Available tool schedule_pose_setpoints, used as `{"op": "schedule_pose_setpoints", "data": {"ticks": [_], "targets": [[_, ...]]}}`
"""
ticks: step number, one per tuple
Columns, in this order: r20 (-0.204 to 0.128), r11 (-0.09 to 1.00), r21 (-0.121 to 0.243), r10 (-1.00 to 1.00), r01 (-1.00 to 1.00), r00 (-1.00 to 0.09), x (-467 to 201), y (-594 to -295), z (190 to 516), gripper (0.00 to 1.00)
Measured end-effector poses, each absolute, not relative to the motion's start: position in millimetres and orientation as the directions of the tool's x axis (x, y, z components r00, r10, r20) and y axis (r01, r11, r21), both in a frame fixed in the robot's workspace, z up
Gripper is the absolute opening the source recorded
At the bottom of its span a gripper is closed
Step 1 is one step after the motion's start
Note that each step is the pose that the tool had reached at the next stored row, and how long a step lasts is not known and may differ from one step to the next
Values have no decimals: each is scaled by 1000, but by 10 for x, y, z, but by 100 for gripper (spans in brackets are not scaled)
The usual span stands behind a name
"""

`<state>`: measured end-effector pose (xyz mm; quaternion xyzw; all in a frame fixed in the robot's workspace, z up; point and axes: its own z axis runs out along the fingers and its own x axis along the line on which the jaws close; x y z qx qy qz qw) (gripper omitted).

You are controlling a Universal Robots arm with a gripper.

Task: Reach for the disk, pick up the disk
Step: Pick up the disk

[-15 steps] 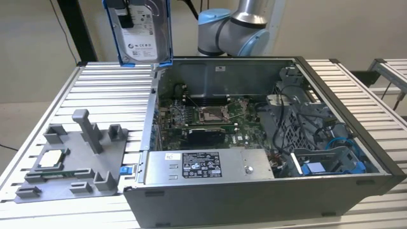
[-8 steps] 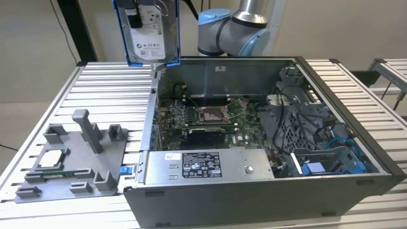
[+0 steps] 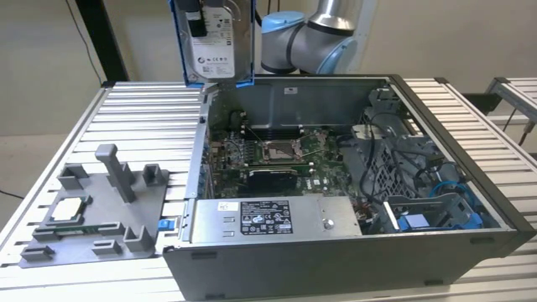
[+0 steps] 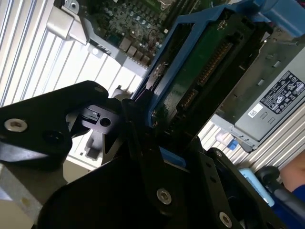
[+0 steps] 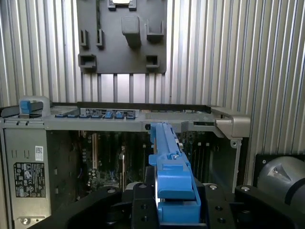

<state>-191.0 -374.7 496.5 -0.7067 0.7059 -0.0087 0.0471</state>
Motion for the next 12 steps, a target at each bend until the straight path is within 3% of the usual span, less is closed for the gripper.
{"op": "schedule_pose_setpoints", "data": {"ticks": [12], "targets": [[-54, 1, -78, -999, -997, 3, -1543, -3747, 4965, 0]]}}
